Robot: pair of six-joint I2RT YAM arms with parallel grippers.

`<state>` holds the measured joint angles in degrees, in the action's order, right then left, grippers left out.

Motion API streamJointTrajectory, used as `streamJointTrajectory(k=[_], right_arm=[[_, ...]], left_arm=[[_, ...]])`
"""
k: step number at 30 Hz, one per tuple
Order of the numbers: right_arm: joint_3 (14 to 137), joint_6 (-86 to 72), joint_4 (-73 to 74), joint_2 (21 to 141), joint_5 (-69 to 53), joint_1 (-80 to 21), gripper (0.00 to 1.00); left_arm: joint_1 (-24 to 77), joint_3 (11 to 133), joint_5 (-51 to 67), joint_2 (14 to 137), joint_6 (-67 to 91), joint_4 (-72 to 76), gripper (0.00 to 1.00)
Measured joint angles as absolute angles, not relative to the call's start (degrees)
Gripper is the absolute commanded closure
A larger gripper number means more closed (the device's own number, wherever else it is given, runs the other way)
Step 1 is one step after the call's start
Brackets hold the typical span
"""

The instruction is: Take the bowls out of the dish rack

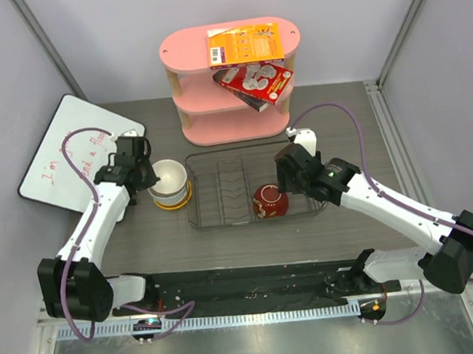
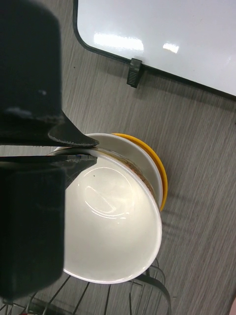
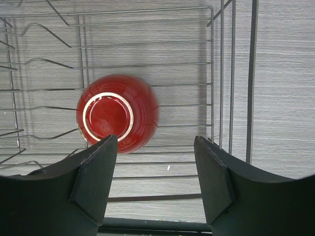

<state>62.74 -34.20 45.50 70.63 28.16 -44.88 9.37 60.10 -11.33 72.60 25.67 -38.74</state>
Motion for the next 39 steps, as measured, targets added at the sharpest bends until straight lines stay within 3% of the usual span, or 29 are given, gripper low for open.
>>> streamJointTrajectory(k=[5,6,7,8,14,21,24,28,33,36,39], right_arm=[[62.74,-34.22,45.50,70.63,28.14,-44.88,0.30],[62.74,-34.22,45.50,70.63,28.14,-44.88,0.30],[62.74,-34.22,45.52,70.63,28.14,-44.88,0.31],[62.74,-34.24,45.50,70.63,28.10,-44.88,0.30],[62.74,-34.70,45.52,70.63,27.51,-44.88,0.30],[62.74,-34.87,45.54,70.46,27.07,-44.88,0.30],[62.74,-35.07,45.58,70.30,27.05,-44.88,0.30],[62.74,-35.57,46.26,69.82,27.03,-44.88,0.28],[62.74,-36.86,47.03,67.16,26.24,-44.88,0.27],[62.54,-38.52,46.76,65.58,25.15,-44.88,0.27],[61.98,-40.77,46.57,66.61,23.40,-44.88,0.27]], left_arm=[[9.32,58.17,-11.53,71.75,26.65,-38.65,0.98],[9.30,57.95,-11.55,71.64,26.65,-38.65,0.95],[9.30,57.82,-11.55,71.57,26.63,-38.65,0.79],[9.30,57.69,-11.57,71.48,26.61,-38.65,0.72],[9.41,56.69,-10.17,70.96,26.79,-38.39,0.58],[9.41,56.10,-9.82,70.85,26.92,-37.93,0.51],[9.41,56.10,-9.78,69.10,27.03,-37.98,0.57],[11.05,58.54,-9.37,64.03,24.80,-39.77,0.52],[16.71,67.72,-3.20,62.19,22.63,-40.71,0.44],[21.63,67.66,0.32,60.01,25.36,-37.50,0.53],[31.22,67.13,0.12,61.25,27.38,-34.37,0.52]])
